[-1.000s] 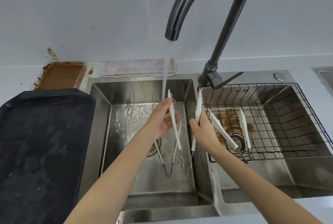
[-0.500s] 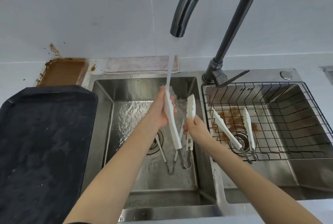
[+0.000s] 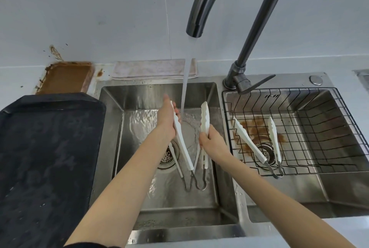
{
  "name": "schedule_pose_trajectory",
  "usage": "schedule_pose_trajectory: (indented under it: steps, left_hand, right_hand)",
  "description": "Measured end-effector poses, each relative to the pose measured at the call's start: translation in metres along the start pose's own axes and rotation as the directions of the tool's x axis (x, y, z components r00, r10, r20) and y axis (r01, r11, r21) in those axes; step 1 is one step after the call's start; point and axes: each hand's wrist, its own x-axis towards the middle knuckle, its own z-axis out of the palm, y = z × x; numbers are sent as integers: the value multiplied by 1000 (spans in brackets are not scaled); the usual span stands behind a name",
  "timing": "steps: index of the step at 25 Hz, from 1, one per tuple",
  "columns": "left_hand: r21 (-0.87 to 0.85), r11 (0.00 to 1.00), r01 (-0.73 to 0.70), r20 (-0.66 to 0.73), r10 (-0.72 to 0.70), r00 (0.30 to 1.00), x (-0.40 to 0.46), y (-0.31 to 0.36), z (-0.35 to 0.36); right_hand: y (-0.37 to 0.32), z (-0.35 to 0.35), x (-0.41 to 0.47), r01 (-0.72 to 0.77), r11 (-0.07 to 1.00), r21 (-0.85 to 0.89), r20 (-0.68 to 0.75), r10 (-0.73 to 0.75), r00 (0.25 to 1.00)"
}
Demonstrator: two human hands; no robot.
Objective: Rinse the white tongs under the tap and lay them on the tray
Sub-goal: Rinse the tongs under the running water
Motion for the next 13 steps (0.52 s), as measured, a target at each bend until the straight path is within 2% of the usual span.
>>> schedule_pose_trajectory:
  steps: [2,4,6,8,10,13]
  left_hand:
    - [24,994,-108,-52,109,993,0,-1,-6]
    - [37,982,-183,-67,185,980,1,-1,-16]
    - [29,976,-216,-64,218,974,1,1,-26]
    - [-16,975,-221,-47,220,974,-3,6,-34]
    - [-55,975,-217,-9,217,976,-7,13,-41]
    - [-5,965,-262,-2,262,965,-9,21,-52]
  right_hand:
    - [-4,3,0,2,999,42,3,-2,1000]
    - [-10,6,6,-46,971,233,9,45,999]
    - [-19,9,14,-123,899,420,45,115,992]
    - [-30,11,22,-170,851,497,71,156,985]
    - [-41,14,30,-153,822,549,68,139,988]
    - [-56,20,42,-83,779,621,53,63,997]
